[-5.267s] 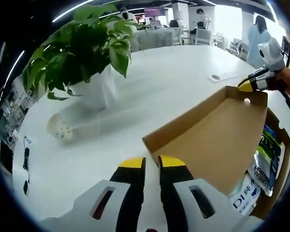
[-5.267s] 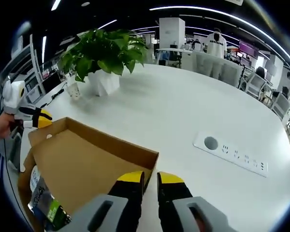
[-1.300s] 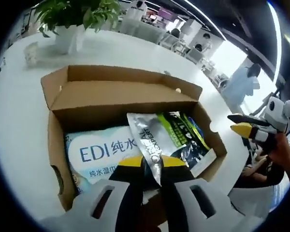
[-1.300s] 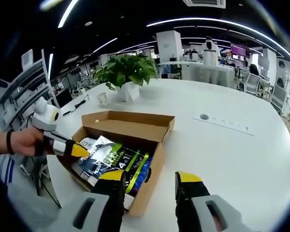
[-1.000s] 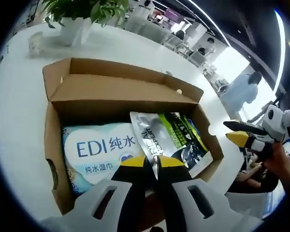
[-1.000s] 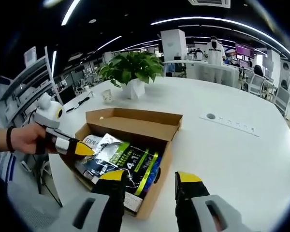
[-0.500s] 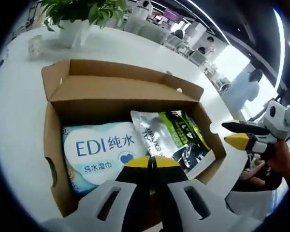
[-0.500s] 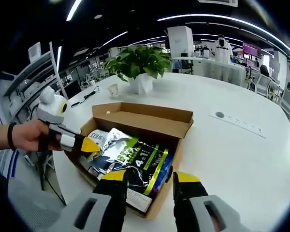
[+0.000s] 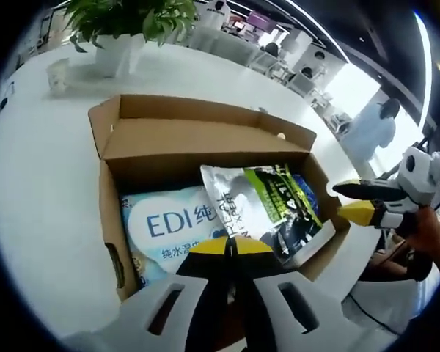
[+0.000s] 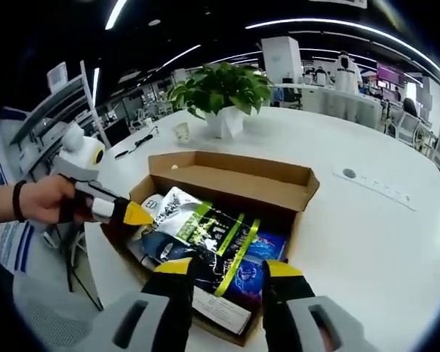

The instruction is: Operate the shoe box by opening the lid, removing the specified soft item, and placing it in the target area until the item is outside and the box remains undamaged.

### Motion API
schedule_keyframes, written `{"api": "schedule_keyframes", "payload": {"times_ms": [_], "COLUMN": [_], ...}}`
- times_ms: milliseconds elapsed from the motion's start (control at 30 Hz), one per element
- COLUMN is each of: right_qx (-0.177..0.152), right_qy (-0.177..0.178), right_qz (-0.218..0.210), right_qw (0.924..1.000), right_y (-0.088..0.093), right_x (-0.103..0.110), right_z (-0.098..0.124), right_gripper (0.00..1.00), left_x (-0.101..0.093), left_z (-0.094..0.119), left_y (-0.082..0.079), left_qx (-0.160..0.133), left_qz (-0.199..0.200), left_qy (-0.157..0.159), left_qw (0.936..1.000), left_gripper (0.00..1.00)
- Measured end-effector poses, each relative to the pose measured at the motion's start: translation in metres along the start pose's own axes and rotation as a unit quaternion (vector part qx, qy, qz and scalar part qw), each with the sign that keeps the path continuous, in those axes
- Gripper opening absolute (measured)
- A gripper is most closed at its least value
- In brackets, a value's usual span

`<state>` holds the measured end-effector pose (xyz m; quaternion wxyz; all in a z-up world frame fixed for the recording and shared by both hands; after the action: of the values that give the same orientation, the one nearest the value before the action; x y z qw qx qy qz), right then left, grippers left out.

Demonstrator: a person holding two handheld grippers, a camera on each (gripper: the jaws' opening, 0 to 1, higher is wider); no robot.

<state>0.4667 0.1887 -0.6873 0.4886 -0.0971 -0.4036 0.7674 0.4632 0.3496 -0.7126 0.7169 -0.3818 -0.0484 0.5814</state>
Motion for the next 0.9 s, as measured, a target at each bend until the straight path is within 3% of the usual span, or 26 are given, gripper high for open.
{"api": "schedule_keyframes", "payload": {"times_ms": [367,900], "right_qx": [0.025,0.063], "right_qy": [-0.020,-0.030], "right_qz": [-0.047,-0.063], "right_qw": [0.9984,0.9956], "right_y": [-0.001,0.004], "right_x": [0.001,0.003], "right_z": [-0.025,-0.049], "right_gripper": [0.29,0.27], "left_x": [0.005,0.015], "left_z": [-0.001,-0.007], "left_y": [0.000,-0.002], "left_qx": [0.013,0.019], "left_qz": [-0.013,-0.027], "left_qy": [0.001,0.003], "left_qw": [0.9998,0.9994], "left_gripper": [0.00,0.00]}}
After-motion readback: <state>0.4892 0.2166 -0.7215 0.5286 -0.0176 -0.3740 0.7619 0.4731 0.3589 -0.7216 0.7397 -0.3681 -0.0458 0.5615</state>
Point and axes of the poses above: the point that each gripper's makers call its tool centre point, and the gripper's own axes: z roughly backward along the fingers, x roughly to its left, y roughly out of its underside, the point moved 1 cm from there along z, roughly backward along the fingers, and after that the axes turned 4 degrees about -z, right-handed, at the moved point
